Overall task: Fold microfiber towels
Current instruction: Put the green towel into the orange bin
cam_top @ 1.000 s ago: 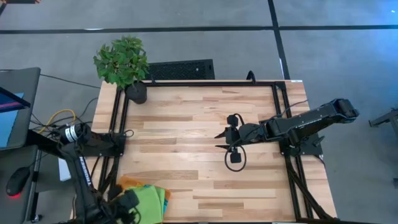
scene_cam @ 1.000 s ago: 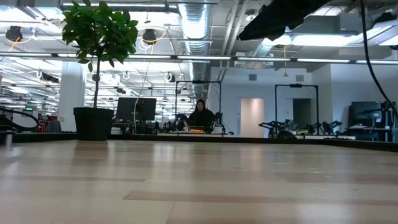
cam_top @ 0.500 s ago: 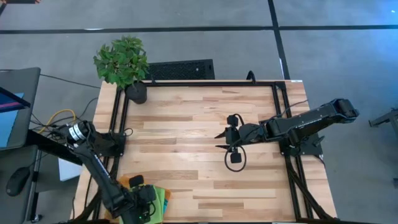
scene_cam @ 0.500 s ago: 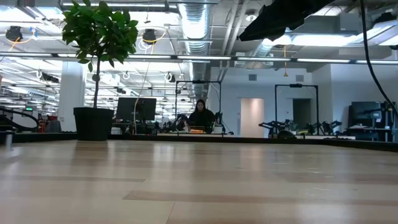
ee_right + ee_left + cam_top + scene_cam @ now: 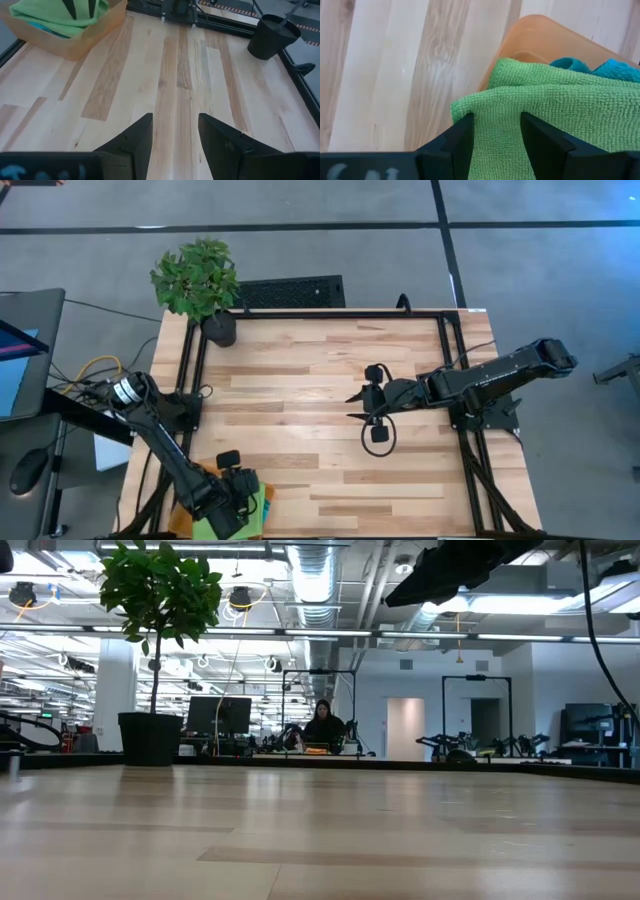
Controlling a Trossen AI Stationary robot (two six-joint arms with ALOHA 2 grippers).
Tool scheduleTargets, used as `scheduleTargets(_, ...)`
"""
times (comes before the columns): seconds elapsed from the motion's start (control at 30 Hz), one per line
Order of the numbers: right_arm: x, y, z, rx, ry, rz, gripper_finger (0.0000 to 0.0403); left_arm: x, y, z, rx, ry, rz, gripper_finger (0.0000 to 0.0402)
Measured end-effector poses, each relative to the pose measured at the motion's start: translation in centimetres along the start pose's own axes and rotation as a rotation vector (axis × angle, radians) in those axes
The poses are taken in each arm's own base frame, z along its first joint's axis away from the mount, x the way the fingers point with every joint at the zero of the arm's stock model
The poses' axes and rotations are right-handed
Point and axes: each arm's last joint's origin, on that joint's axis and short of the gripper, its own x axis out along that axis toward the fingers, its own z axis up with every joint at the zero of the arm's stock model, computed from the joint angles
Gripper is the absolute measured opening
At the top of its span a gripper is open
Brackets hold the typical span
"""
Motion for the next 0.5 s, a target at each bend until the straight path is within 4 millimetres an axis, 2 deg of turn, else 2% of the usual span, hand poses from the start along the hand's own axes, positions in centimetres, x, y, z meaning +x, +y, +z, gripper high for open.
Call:
scheduleTargets(0.23, 0.0, 0.0, 0.0, -0.005, 0.001, 0.0, 0.0182, 0.1, 0.1, 0.0, 0.001, -0.003, 0.006, 0.0155)
scheduleTargets(0.5, 0.0, 0.0, 0.0, -0.005, 0.001, 0.0, 0.0182, 2.9, 2.0, -1.6, -0.05, 0.045, 0.113, 0.0155)
